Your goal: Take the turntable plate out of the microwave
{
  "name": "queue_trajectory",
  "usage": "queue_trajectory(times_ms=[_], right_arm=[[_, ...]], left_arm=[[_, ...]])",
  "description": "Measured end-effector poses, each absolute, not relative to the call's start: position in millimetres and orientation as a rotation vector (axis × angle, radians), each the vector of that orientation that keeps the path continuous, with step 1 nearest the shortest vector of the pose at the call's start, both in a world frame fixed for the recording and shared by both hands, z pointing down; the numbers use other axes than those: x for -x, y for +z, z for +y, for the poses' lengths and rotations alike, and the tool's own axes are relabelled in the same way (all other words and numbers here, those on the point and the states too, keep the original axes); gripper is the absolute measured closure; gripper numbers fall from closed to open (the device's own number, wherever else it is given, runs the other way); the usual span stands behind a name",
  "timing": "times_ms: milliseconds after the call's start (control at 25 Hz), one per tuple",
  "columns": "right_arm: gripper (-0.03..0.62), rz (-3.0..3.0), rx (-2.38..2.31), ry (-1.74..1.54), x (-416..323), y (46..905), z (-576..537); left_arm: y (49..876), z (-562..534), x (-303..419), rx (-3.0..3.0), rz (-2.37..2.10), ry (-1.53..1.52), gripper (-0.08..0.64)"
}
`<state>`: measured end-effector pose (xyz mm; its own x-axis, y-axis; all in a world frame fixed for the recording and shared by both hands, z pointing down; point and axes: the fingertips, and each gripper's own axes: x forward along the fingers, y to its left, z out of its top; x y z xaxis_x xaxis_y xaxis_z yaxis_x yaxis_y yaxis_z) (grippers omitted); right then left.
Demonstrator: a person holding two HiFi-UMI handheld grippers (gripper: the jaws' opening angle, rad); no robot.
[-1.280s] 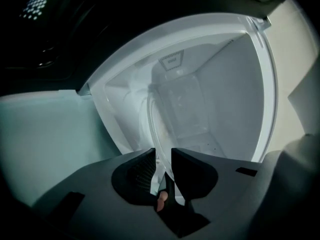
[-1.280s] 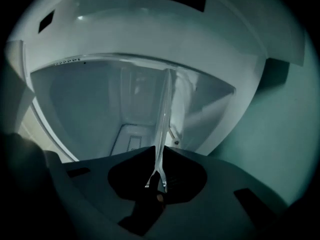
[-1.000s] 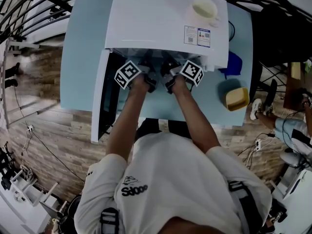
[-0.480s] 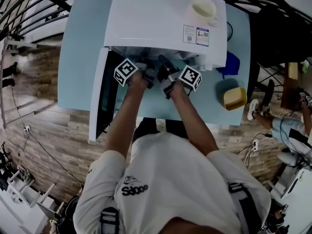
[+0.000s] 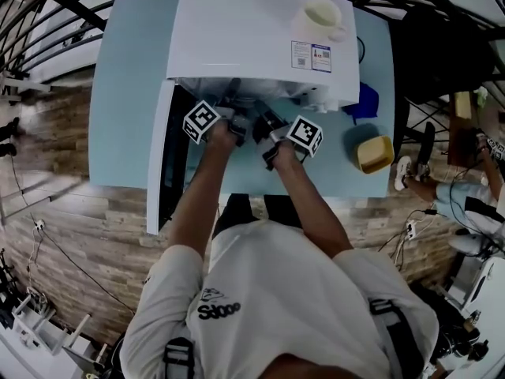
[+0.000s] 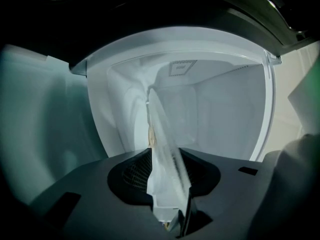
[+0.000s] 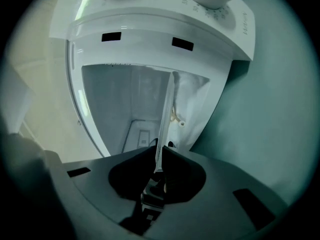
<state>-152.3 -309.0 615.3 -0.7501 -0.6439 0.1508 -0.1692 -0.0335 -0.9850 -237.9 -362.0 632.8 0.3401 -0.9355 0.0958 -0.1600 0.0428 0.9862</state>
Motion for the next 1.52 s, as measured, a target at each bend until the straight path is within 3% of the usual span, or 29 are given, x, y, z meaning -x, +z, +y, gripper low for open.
queue_trajectory(times_ms=[680, 1520], right_arm=[[0.555, 1.992, 0.889, -1.792, 145, 613, -240], [0.495, 2.502, 0.494, -1.592, 101, 557, -154]], left_arm=[[633, -302, 225, -1.371, -0.983, -0.833, 0.505], [537, -167, 204, -1.445, -1.007, -1.211, 0.517]])
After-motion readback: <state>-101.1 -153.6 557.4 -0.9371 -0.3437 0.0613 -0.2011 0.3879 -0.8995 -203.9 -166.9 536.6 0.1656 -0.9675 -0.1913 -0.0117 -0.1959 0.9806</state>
